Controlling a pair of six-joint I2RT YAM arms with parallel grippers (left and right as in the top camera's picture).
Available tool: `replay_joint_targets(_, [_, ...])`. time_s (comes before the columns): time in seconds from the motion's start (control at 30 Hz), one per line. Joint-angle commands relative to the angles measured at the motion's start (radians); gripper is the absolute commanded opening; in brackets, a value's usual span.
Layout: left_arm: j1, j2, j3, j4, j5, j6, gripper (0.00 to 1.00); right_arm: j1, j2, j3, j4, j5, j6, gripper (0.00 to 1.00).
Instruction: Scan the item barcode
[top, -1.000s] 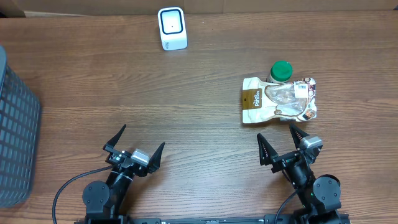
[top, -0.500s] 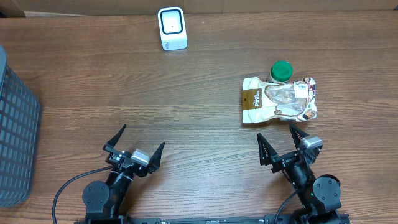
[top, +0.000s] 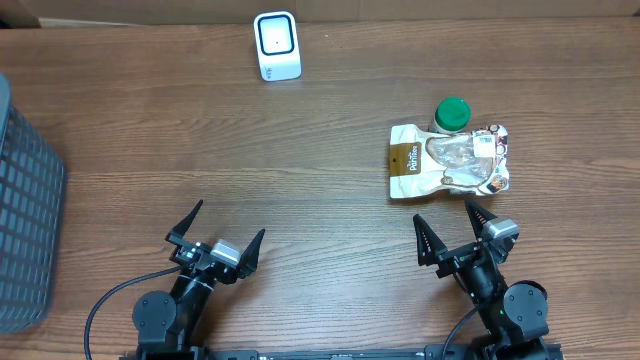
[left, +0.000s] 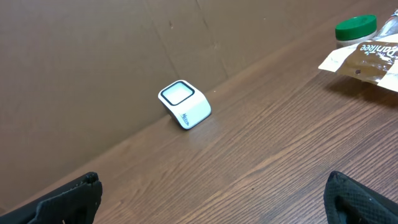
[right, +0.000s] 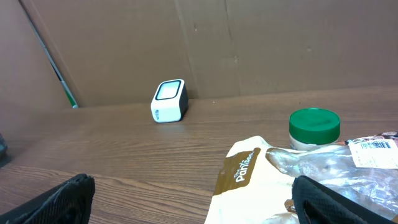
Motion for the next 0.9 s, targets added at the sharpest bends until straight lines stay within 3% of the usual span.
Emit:
replay_joint_targets(0.0, [0.006,-0.013,-0.005,0.000,0.004,0.012,1.00,0.005,-0.012,-0.011,0.004,-0.001,-0.002,1.00])
replay_joint_targets(0.37, [0.006,-0.013,-0.005,0.000,0.004,0.012,0.99,-0.144,-0.012,-0.011,0.004,-0.001,-0.002,1.00])
replay_joint_targets(0.87, [0.006,-0.013,-0.005,0.000,0.004,0.012,0.99,-0.149,-0.012,-0.011,0.004,-0.001,-0.001,1.00])
